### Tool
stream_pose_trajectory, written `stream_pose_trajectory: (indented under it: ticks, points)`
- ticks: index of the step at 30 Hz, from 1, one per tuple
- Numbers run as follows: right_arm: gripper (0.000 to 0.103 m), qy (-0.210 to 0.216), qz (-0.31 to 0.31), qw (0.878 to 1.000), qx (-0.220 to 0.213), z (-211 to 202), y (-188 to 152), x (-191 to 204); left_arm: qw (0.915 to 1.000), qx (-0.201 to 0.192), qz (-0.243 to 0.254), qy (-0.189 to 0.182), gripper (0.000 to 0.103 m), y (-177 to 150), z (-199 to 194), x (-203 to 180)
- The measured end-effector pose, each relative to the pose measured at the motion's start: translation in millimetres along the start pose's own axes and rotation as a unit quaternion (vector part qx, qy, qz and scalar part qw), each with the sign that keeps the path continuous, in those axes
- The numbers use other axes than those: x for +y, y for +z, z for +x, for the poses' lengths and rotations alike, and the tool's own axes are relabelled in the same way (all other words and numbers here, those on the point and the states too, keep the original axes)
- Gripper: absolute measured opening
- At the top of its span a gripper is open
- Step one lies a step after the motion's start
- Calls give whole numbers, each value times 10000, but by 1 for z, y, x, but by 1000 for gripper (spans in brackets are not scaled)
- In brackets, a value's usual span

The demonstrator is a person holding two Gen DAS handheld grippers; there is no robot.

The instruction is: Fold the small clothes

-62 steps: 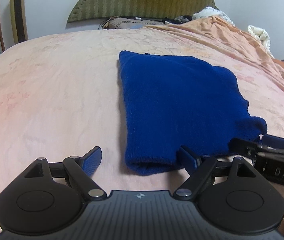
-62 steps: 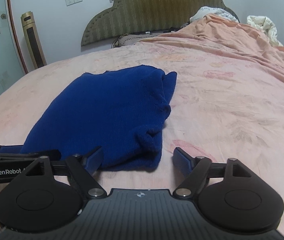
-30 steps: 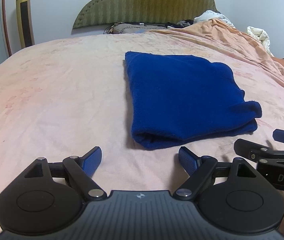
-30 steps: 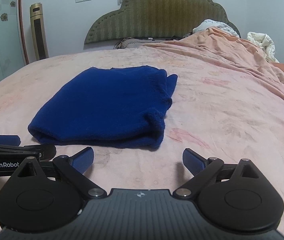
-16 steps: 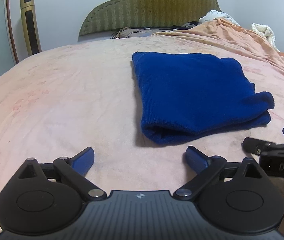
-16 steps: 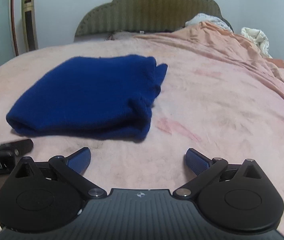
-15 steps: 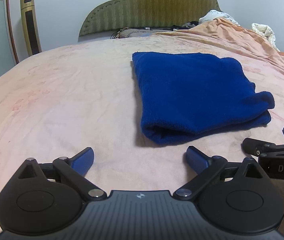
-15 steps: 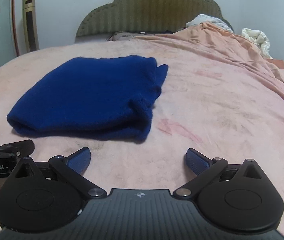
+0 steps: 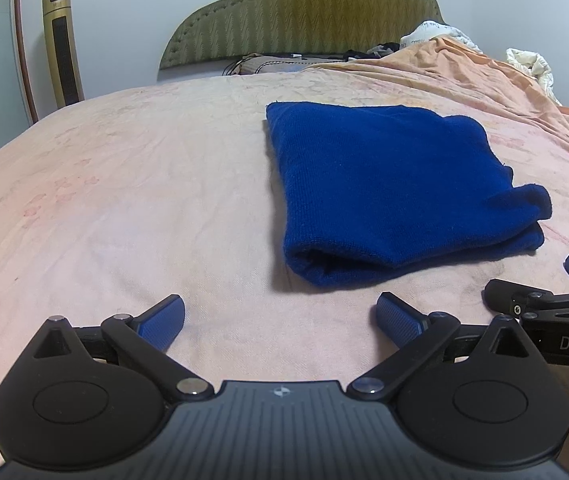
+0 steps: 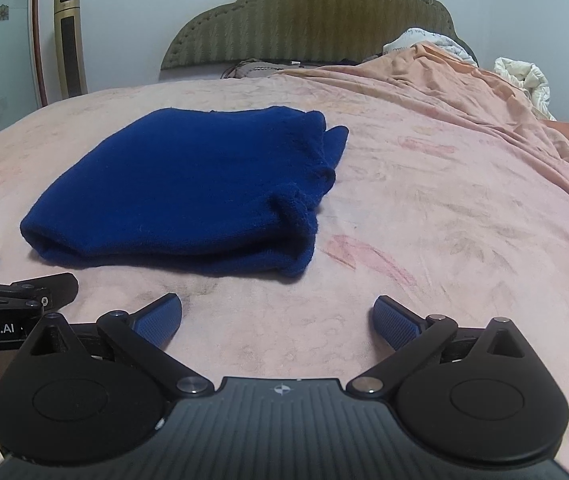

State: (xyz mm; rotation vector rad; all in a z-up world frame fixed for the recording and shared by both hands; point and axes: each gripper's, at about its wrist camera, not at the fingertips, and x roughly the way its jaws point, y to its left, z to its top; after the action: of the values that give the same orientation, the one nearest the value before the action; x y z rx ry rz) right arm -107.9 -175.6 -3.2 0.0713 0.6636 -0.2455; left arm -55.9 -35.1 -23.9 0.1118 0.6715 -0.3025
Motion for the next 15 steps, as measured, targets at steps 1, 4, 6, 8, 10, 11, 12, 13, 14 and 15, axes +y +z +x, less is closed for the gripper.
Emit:
stream_pose_trajectory:
  ticks: [1,4,6,8,10,11,12,13,14,15]
  points:
    - [103,1,0,10000,-2,0,0,0,10000,0,0,0,103,0,0,0]
    - [103,3,1,10000,-8,0,0,0,10000,0,0,1,103,0,0,0]
    - [103,11,6,10000,-16,0,0,0,10000,0,0,0,103,0,0,0]
    - [103,16,11,10000,-23,-1,0,1,10000,-1,1,1,103,0,0,0]
    - [103,22,16,10000,-29,-1,0,1,10000,-1,2,2,103,0,0,0]
    - [103,29,19,10000,-35,-1,0,1,10000,-1,1,1,103,0,0,0]
    - [103,33,24,10000,-39,-1,0,1,10000,-1,1,1,103,0,0,0]
    - [103,28,25,10000,-38,-1,0,1,10000,-1,0,0,103,0,0,0]
    - [103,29,26,10000,-40,-1,0,2,10000,-1,0,1,103,0,0,0]
    - [103,28,24,10000,-40,-1,0,2,10000,-2,2,2,103,0,0,0]
